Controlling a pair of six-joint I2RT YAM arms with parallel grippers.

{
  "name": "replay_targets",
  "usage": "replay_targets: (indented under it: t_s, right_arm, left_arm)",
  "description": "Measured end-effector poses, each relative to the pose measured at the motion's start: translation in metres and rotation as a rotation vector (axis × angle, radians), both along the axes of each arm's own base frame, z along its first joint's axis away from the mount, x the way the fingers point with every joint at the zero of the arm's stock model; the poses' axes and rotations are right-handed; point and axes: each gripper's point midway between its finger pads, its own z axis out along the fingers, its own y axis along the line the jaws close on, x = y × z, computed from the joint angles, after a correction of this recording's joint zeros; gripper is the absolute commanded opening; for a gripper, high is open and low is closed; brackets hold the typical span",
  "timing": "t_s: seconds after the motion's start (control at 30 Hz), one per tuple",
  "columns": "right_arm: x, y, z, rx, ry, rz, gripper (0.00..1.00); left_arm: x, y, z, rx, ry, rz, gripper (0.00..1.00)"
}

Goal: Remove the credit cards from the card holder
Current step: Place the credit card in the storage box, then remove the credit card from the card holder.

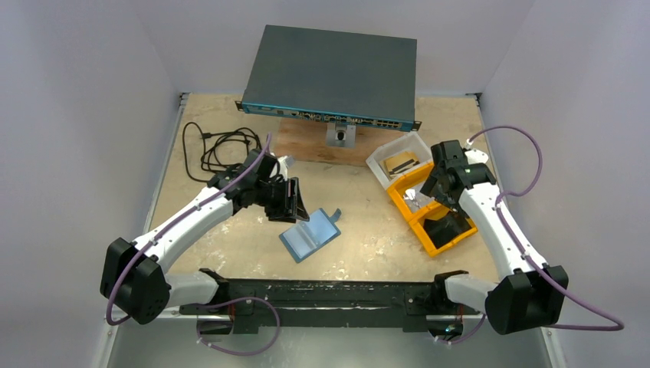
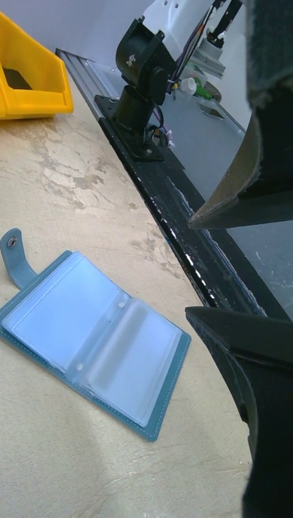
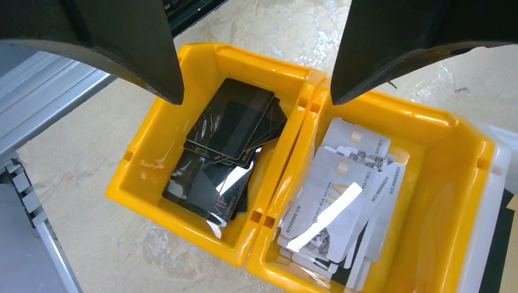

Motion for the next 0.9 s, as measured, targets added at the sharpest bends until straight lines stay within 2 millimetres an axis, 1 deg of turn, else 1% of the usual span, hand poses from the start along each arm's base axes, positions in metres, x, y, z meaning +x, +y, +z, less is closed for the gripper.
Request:
replay_targets:
  t_s: [0.17,0.27,0.37,0.47,0.53,0.63,0.73,0.8,0.9]
  right_arm:
    - [0.005,0.011,0.002,0.047,-0.016,0.058,0.95]
    - [0.008,0.018,0.008,0.082,-0.054,0.093,0.99]
    - [0.011,0.026,0.017,0.114,-0.098,0.134,0.99]
    - [0.016,0.045,0.028,0.15,-0.152,0.206,0.99]
    - [0.02,0.069,0.036,0.177,-0.186,0.287,0.99]
    - [0.023,0.116,0.042,0.216,-0.214,0.424,0.99]
    - [0.023,0.156,0.039,0.251,-0.22,0.522,0.98]
    - [0.022,0.18,0.036,0.272,-0.218,0.576,0.98]
    - [0.016,0.219,0.034,0.314,-0.239,0.675,0.97]
  left_arm:
    - [0.002,0.002,0.0,0.012,-0.007,0.01,0.5]
    - [0.004,0.003,0.0,0.021,-0.012,0.017,0.5]
    - [0.004,0.006,-0.002,0.04,-0.011,0.028,0.49]
    - [0.005,0.01,-0.004,0.061,-0.016,0.041,0.49]
    - [0.005,0.013,-0.005,0.078,-0.016,0.052,0.5]
    - [0.007,0.02,-0.004,0.097,-0.027,0.08,0.49]
    - [0.011,0.029,0.0,0.102,-0.05,0.119,0.49]
    - [0.012,0.036,0.001,0.105,-0.06,0.153,0.49]
    - [0.012,0.05,-0.006,0.125,-0.051,0.21,0.49]
